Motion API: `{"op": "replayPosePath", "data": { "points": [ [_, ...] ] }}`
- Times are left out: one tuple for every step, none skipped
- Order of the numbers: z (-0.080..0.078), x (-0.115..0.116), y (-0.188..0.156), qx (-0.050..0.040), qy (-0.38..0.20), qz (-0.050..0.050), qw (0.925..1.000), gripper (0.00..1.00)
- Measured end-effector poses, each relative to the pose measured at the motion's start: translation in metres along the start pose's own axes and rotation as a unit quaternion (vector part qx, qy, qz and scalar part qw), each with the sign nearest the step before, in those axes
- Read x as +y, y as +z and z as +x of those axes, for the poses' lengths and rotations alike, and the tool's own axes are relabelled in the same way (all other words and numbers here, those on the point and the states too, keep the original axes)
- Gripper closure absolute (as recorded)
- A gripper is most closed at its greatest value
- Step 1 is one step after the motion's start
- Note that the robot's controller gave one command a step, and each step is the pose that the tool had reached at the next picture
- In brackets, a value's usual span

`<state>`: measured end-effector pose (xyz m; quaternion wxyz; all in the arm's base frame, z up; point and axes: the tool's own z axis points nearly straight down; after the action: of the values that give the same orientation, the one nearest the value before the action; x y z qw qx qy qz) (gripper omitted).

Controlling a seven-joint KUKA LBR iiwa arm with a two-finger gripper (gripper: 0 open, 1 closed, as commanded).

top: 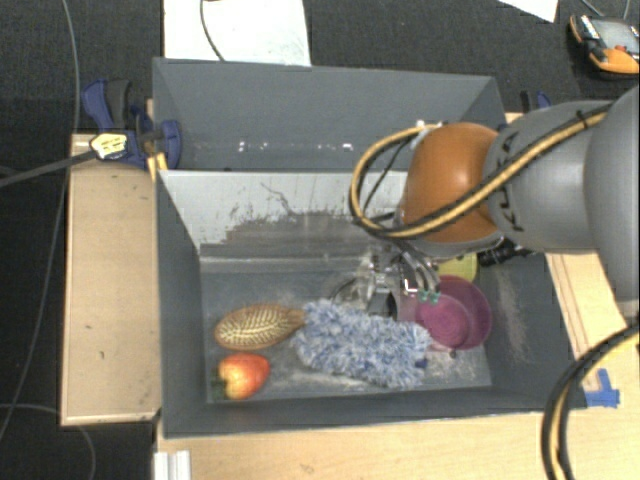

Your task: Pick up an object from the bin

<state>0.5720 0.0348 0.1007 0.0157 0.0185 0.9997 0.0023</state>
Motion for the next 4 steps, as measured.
{"op": "replayPosePath", "data": {
  "points": [
    [0.01,-0.001,0.017,0.0017,0.091,-0.001,0.9958,1.0],
    [0.003,-0.013,-0.083,0.003,0.061,0.0,0.9981,1.0],
    [0.008,-0.032,-0.003,0.0014,0.11,-0.001,0.9939,1.0],
    [0.015,-0.007,-0.052,0.0002,0.085,-0.001,0.9964,1.0]
  ]
}}
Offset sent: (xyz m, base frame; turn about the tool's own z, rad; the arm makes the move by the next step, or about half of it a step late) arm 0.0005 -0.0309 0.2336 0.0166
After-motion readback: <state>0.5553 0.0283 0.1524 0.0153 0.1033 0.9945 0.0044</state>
